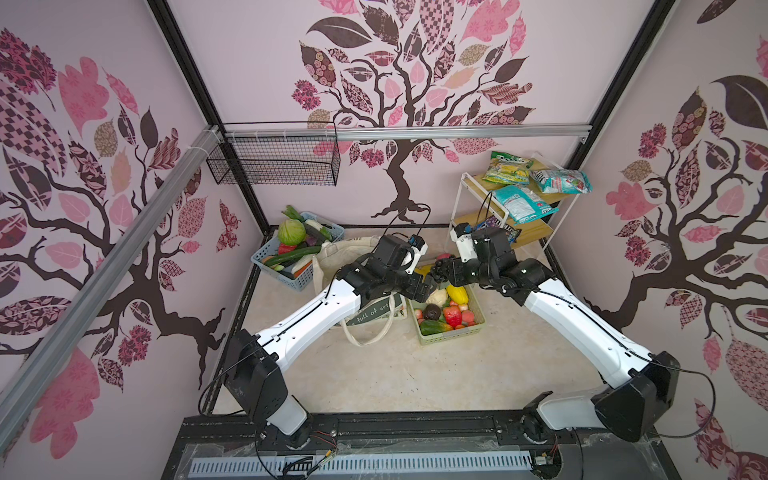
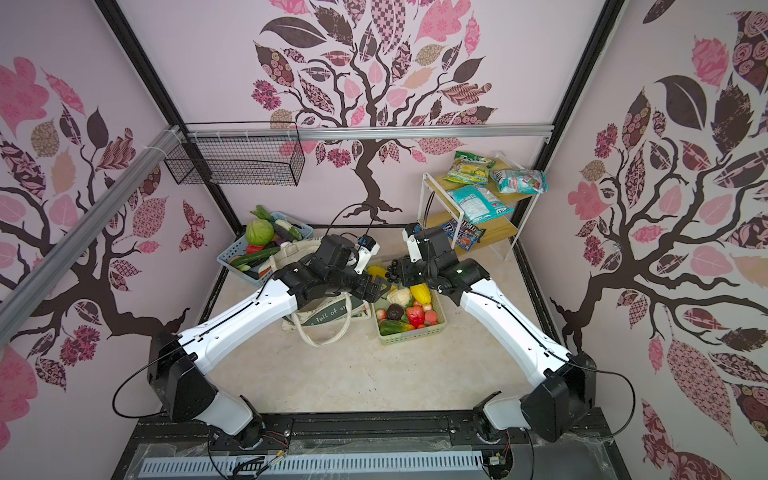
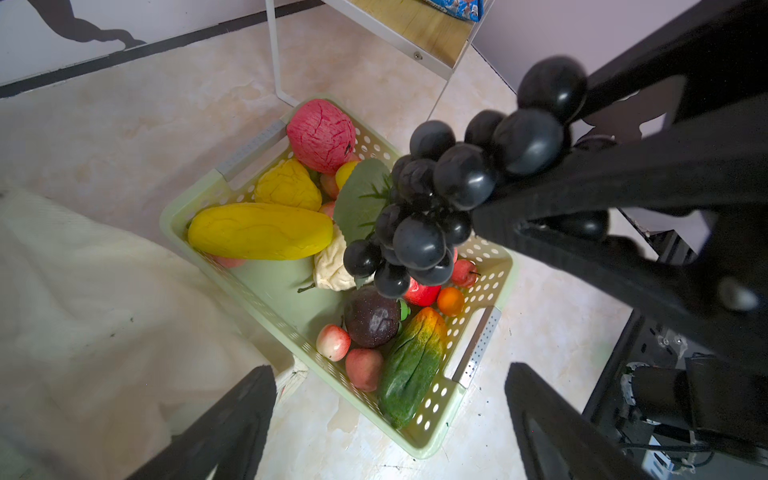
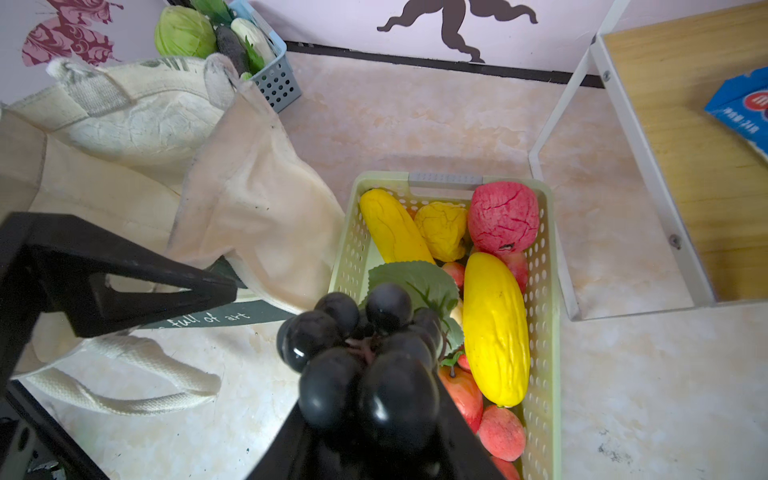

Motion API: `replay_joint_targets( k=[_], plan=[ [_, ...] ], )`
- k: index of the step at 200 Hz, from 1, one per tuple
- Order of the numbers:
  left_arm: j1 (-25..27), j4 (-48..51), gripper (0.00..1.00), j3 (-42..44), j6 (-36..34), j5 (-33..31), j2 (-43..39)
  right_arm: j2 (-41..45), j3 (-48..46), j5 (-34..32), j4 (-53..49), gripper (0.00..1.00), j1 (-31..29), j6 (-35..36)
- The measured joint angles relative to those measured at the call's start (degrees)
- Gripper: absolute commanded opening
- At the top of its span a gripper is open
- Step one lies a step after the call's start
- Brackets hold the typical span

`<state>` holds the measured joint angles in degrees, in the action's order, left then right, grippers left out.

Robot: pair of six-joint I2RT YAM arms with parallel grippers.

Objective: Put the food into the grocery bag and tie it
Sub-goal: 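Close the left gripper on the grapes held by the right gripper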

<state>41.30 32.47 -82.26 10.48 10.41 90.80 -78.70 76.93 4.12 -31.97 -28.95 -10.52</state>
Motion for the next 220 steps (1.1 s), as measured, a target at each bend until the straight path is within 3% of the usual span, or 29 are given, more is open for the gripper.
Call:
replay_joint_targets(
  k=[176,220],
  plan=[
    [0.00,-7.32,0.92,0.00,5.11,1.44,6.54,0.00,1.88,9.07,1.79,0.36,0.66,-3.56],
    [0.00,-9.77,0.76,0.00,5.95,1.86,6.73,0.00,1.88,10.47,2.60,0.36,1.40,-4.13]
  ],
)
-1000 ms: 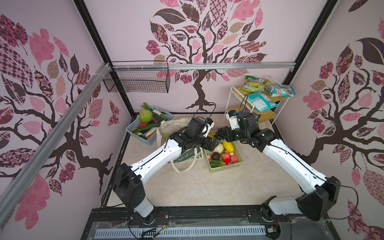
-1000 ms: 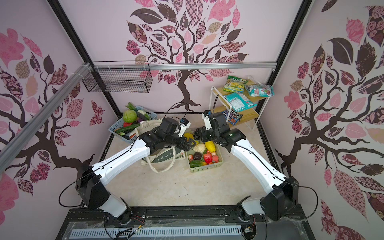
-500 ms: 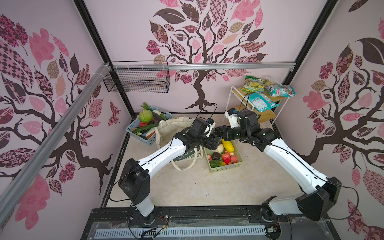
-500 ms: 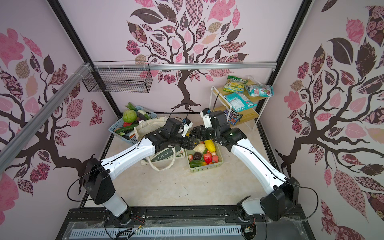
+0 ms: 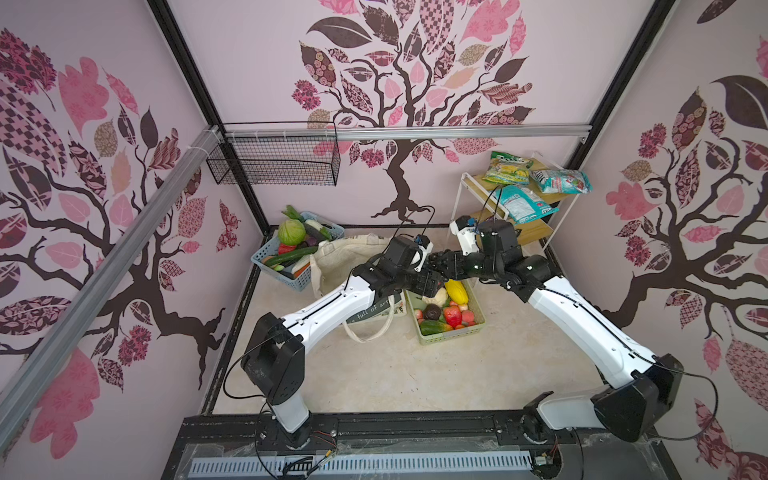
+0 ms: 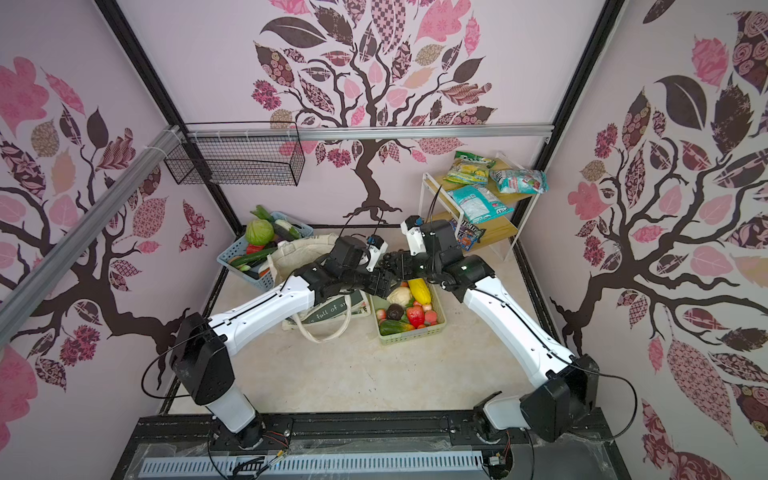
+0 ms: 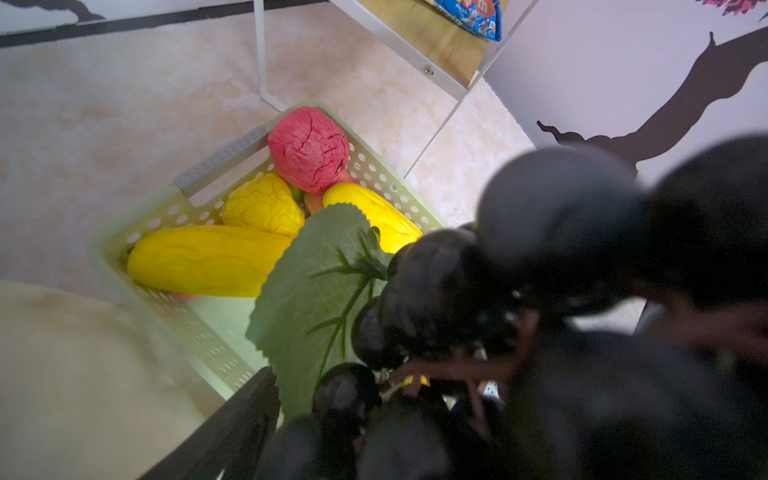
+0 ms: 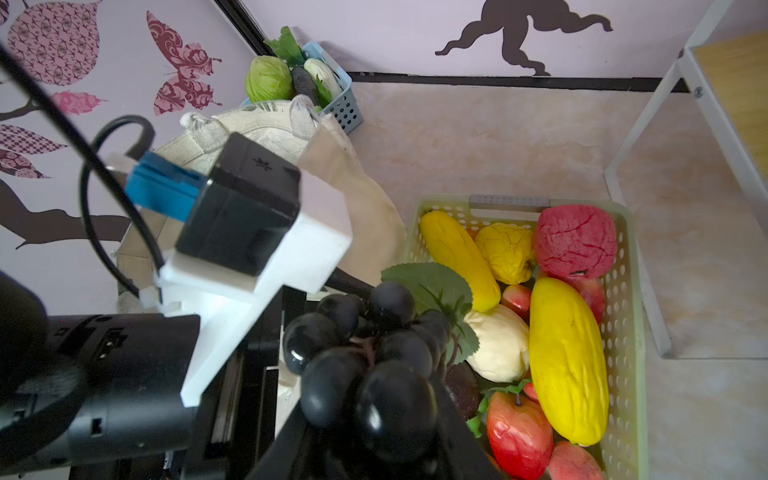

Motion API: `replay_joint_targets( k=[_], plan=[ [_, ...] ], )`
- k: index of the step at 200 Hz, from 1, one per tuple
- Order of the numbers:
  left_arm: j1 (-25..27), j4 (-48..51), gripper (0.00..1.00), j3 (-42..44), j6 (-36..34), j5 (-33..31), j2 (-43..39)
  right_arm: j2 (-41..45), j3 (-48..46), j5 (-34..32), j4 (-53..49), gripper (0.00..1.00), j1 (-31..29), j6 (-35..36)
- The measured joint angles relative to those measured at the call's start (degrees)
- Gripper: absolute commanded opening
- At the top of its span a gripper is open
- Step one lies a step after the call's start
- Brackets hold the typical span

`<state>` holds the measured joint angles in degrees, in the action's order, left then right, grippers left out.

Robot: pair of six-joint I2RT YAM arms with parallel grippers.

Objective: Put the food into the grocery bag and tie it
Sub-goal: 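Close the left gripper on the grapes held by the right gripper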

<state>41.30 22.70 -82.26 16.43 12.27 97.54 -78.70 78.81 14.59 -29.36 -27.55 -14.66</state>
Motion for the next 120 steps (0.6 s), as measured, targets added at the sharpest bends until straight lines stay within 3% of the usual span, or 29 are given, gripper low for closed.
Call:
replay_joint_targets(
  k=[74,120],
  plan=[
    [0.00,-3.74,0.51,0.00,0.46,2.34,0.24,0.02,0.00,1.29,0.20,0.36,1.49,-0.76],
    [0.00,-4.13,0.57,0.00,0.55,2.49,0.26,0.70,-0.11,2.03,0.39,0.36,2.01,-0.81]
  ],
)
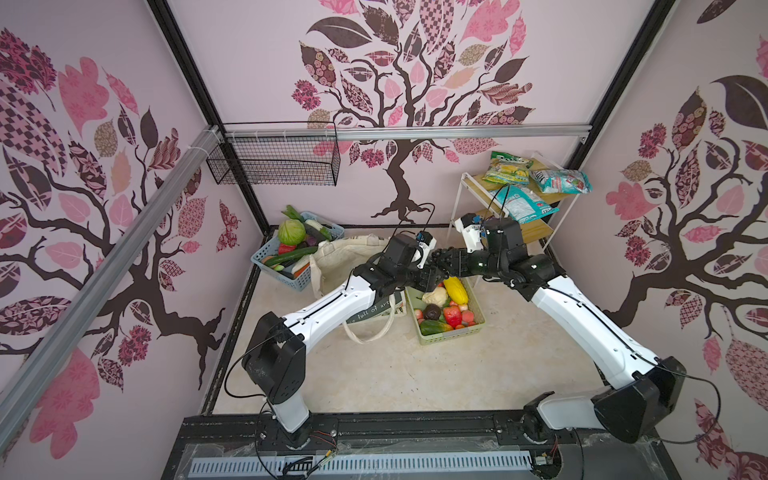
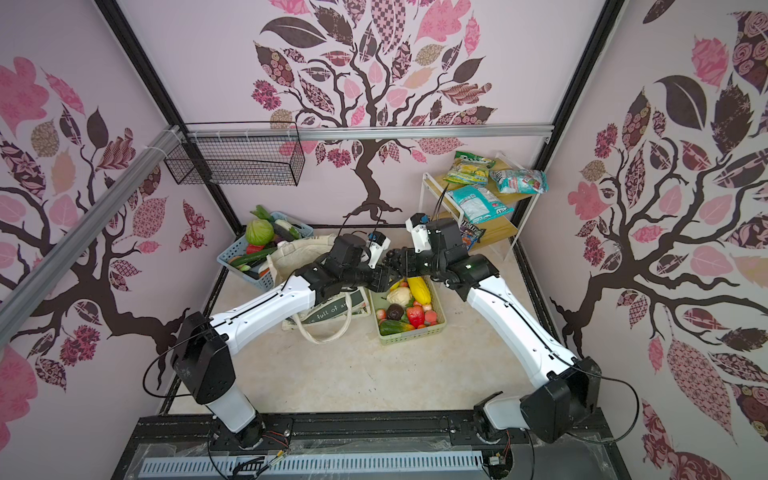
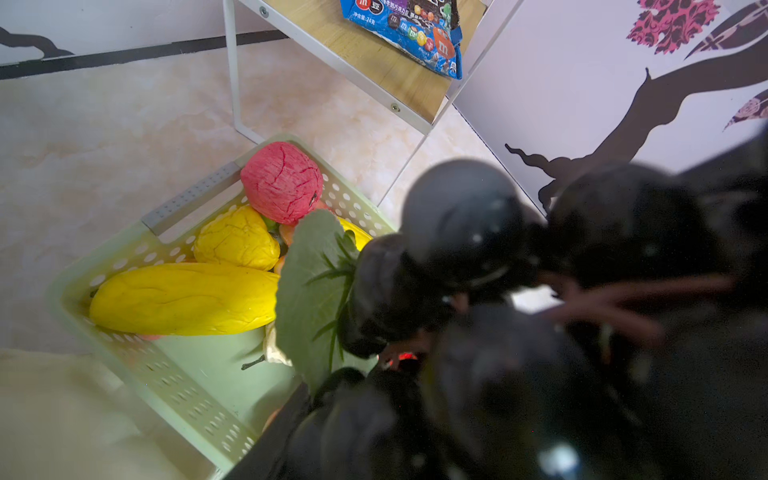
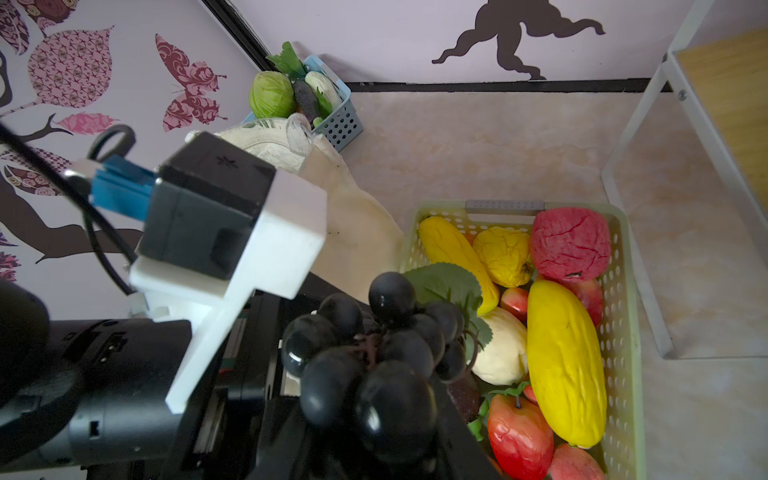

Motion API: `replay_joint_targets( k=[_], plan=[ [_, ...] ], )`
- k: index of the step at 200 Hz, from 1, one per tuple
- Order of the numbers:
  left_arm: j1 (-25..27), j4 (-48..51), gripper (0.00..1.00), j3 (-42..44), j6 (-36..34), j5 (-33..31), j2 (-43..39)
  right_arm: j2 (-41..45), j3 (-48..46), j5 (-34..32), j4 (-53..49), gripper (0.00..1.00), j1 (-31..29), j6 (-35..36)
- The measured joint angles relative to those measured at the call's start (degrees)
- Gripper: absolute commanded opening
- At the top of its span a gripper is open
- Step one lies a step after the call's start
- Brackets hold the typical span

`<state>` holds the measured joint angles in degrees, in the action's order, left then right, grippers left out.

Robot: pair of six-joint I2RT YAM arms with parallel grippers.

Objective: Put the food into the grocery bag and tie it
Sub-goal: 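Close the left gripper on the grapes held by the right gripper, then carry the grapes toward the bag with the left gripper while the right gripper releases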

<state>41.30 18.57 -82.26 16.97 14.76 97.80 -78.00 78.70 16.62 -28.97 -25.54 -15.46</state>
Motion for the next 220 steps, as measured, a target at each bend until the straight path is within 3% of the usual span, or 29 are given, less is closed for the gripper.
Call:
replay_joint_targets(
  k=[46,82,114,194,220],
  plan=[
    [0.00,-0.22,0.79,0.00,0.70,-0.66,1.70,0.61,-0.02,1.33,0.55,0.34,0.13,-0.33],
    [0.00,-0.98,0.79,0.00,0.96,-1.18,2.54,0.61,-0.22,1.77,0.76,0.34,0.17,-0.81],
    [0.00,-4.02,0.75,0.48,0.98,-1.07,2.45,0.63,-0.39,1.90,1.18,0.34,0.76,-0.92],
    [0.00,-15.56,0.39,6.60,2.23,0.09,-0.26,0.92,-2.38,3.02,0.90,0.35,1.62,-1.09],
    [0.00,-16.87,0.34,7.02,2.16,0.61,-0.85,0.92,-2.38,3.48,1.16,0.35,1.62,-1.14]
  ],
)
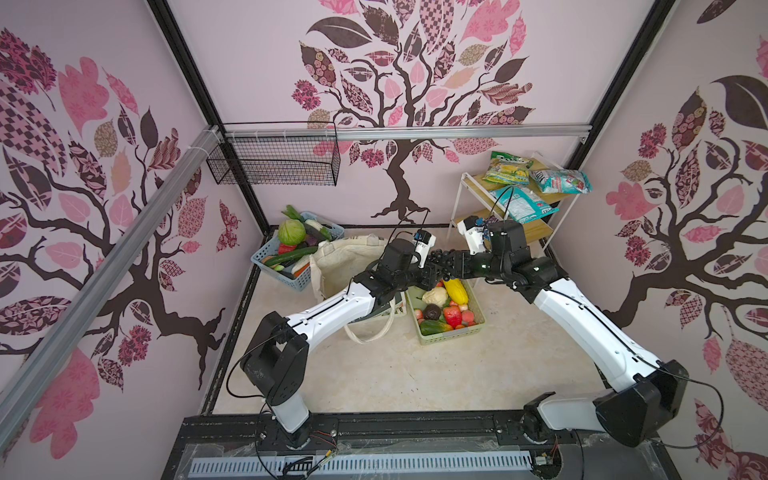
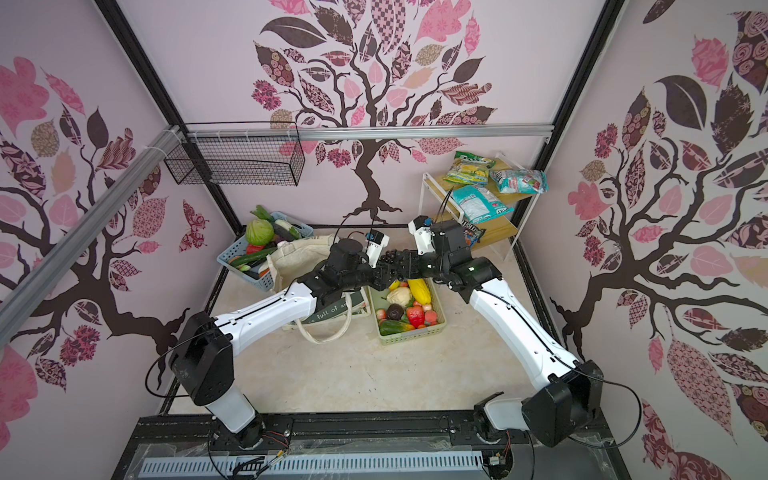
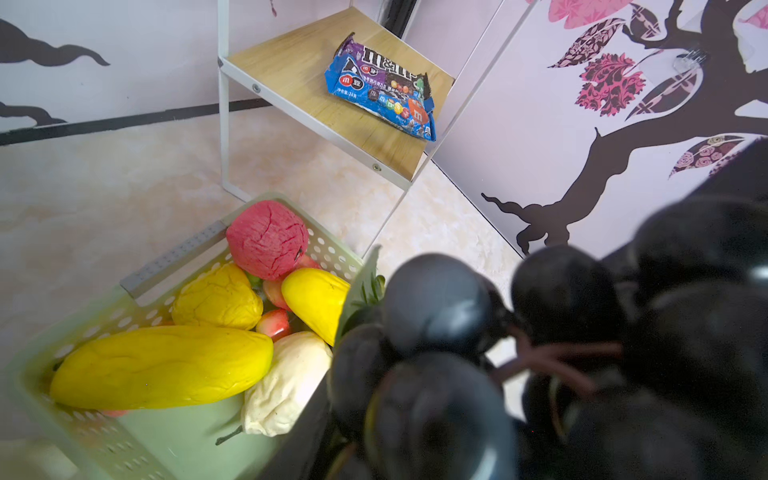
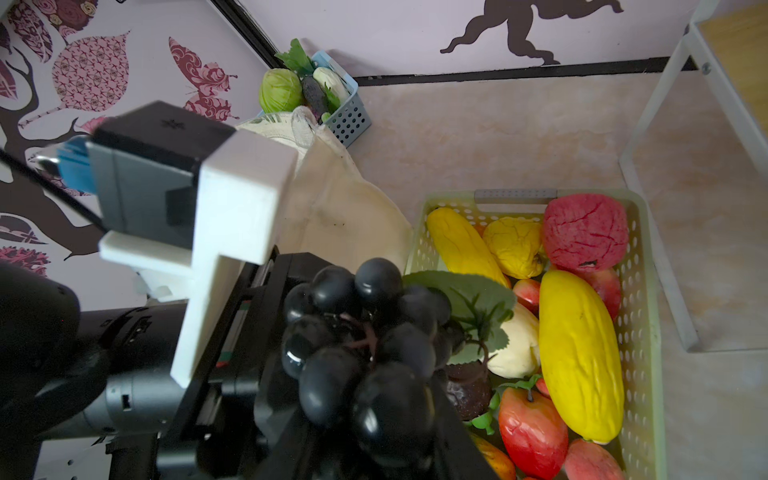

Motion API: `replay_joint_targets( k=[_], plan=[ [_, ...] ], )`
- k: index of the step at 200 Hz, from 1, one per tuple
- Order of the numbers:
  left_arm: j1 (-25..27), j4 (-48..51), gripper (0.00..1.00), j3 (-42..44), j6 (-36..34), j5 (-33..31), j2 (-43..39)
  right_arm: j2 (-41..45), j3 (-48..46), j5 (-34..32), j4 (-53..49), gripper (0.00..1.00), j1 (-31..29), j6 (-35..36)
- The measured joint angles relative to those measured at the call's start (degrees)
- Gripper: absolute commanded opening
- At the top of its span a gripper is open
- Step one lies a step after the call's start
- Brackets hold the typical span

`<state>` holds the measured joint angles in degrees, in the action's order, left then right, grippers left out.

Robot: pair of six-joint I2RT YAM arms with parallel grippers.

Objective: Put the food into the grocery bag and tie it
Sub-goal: 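Carry the grapes toward the bag with the left gripper while the right gripper releases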

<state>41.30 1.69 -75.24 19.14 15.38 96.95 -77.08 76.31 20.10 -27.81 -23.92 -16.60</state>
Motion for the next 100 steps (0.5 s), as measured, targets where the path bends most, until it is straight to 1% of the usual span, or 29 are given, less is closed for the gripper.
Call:
replay_joint_targets(
  k=[15,34,60,100],
  plan=[
    [-0.02,-0.04,0.31,0.24,0.09,0.15,-0.24,0.00,0.00,0.20,0.15,0.36,0.00,-0.09],
    [-0.02,-0.11,0.31,0.46,0.04,0.26,-0.42,0.02,-0.20,0.26,0.22,0.40,0.00,-0.17],
    [-0.02,0.13,0.31,0.46,0.00,0.00,-0.68,0.02,-0.35,0.07,0.24,0.49,0.02,-0.24],
    [-0.02,0.59,0.31,0.46,-0.17,-1.33,-1.42,0.50,-1.11,-0.83,0.66,0.60,0.02,-0.33]
  ],
)
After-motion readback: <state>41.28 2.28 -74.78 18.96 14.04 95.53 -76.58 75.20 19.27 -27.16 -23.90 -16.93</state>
